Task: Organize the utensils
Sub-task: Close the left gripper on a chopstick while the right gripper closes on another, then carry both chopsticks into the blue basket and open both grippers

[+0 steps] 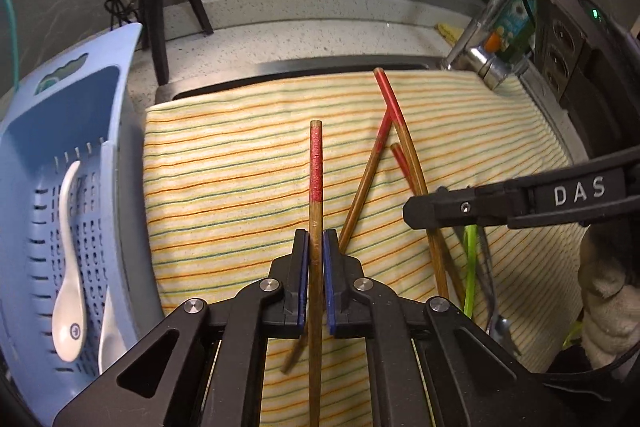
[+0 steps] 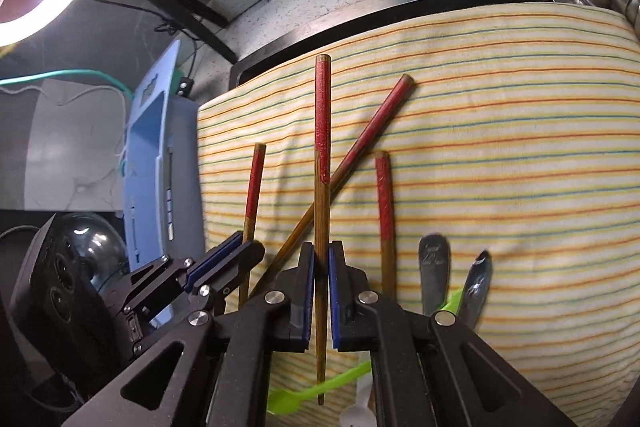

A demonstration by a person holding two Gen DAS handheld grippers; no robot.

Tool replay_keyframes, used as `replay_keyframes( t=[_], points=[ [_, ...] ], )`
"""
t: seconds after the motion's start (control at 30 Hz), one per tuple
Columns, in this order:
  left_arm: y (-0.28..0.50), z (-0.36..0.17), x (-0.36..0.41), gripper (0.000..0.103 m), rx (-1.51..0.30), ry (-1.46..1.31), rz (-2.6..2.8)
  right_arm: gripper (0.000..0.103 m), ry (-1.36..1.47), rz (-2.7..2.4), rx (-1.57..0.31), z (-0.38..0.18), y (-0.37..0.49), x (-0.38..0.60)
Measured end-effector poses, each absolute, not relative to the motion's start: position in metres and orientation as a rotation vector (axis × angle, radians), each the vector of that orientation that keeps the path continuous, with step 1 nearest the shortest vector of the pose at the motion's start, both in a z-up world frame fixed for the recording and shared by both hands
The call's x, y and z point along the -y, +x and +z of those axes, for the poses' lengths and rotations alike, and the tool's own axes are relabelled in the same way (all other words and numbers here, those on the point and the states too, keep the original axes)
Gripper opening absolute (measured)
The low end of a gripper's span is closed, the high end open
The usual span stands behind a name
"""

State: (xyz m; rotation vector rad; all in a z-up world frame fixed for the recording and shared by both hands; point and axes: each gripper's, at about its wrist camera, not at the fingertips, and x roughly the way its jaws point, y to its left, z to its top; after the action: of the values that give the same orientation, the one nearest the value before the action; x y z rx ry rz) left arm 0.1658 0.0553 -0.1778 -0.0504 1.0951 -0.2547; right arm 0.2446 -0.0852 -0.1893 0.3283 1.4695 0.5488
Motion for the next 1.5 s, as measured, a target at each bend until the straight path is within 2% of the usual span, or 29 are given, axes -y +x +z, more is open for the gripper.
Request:
replay_keyframes(
  t=[0.47, 0.8, 1.13, 1.33, 1.5],
  points=[
    [0.153, -0.115, -0.106, 0.006, -0.953, -0.126, -0.187, 0.006, 0.291, 0.684, -1.358, -0.128, 0.244, 0.039],
    [0.145, -0.081, -0.179, 0.007, -0.881, -0.197, -0.091, 0.006, 0.243, 0.795, -1.291, -0.098, 0.241, -0.032],
    [0.153, -0.103, -0.227, 0.010, -0.908, -0.360, -0.080, 0.006, 0.187, 0.813, -1.324, -0.118, 0.240, -0.088],
    [0.174, -0.122, -0.245, 0.008, -0.987, -0.334, -0.023, 0.006, 0.102, 0.826, -1.381, -0.143, 0.250, -0.122],
    [0.178, -0.134, -0.254, 0.015, -1.027, -0.325, 0.012, 0.009, 0.068, 0.812, -1.396, -0.153, 0.254, -0.137]
  ],
)
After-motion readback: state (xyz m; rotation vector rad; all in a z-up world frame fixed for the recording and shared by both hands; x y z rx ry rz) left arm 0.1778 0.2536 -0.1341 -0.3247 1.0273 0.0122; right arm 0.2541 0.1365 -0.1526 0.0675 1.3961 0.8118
